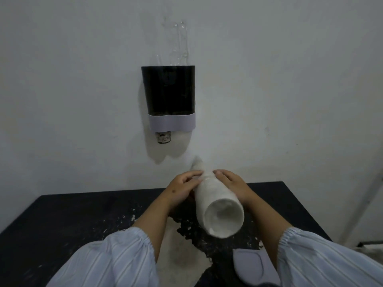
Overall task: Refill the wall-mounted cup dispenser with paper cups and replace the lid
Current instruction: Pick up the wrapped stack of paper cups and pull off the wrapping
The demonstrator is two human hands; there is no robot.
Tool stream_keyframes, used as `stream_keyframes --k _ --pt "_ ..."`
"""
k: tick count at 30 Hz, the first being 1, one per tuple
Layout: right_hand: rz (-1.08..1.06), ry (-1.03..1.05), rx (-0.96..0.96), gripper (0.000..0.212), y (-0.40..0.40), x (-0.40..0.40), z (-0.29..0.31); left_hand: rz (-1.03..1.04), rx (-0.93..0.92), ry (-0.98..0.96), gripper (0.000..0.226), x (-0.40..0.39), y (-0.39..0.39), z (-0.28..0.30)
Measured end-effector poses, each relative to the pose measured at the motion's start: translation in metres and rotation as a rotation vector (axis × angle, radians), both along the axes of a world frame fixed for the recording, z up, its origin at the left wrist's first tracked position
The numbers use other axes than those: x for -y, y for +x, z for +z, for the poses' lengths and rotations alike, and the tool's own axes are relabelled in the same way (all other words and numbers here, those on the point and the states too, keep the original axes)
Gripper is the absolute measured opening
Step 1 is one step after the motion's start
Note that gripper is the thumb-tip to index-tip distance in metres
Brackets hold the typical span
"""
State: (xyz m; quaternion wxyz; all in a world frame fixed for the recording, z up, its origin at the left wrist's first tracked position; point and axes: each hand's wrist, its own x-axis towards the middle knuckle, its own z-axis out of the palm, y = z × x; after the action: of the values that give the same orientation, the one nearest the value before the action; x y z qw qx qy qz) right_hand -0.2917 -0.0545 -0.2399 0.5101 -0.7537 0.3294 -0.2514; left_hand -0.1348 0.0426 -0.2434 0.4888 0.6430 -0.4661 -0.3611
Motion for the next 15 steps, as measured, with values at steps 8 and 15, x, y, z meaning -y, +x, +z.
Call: stream_keyframes --k 8,15 --pt "-0.009 0.215 0.153 0.029 0.001 -0.016 0.027 0.128 0.052 -0.074 0.038 -0.004 0.008 0.014" --pt "0.114 0.032 0.115 0.044 0.011 -0.026 0.028 0.082 0.030 -0.131 0.029 -0.014 0.005 0.016"
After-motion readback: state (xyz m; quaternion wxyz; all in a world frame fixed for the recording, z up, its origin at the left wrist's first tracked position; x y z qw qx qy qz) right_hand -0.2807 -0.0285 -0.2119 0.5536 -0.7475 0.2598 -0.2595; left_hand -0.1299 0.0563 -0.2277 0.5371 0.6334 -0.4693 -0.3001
